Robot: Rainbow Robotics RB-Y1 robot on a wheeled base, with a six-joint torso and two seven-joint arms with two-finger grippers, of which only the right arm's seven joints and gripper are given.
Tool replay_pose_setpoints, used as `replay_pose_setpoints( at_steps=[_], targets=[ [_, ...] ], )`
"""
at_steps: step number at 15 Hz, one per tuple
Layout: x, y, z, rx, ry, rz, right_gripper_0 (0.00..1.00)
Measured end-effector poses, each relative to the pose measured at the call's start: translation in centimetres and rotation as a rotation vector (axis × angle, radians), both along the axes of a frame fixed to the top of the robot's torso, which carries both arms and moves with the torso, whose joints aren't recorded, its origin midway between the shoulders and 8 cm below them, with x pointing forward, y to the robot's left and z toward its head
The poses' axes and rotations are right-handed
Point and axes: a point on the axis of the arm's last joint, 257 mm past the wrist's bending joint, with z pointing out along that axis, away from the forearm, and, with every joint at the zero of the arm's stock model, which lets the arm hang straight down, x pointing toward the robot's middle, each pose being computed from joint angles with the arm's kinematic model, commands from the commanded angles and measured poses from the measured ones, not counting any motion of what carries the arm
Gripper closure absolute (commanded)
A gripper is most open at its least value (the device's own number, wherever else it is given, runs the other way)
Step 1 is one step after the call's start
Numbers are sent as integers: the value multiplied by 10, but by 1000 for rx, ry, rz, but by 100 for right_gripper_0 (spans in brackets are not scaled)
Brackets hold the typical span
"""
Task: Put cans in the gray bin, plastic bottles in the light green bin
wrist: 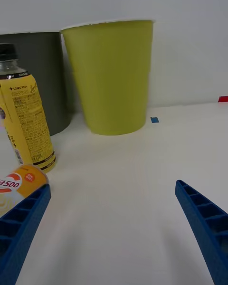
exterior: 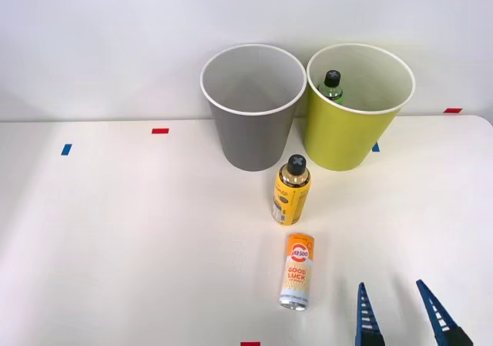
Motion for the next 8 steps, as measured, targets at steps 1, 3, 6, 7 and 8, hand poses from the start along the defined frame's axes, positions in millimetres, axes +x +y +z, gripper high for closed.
replay_pose_setpoints(
  at_steps=[1, 3, 6, 7, 8],
  targets=[
    [2, -1, 4, -14, -8, 16, 9],
    [9, -3, 4, -28, 15, 35, 0],
    [27, -2, 0, -36, 131, 51, 0],
    [32, -1, 1, -31, 178, 56, 0],
    [35, 0, 0, -20, 239, 62, 0]
  ],
)
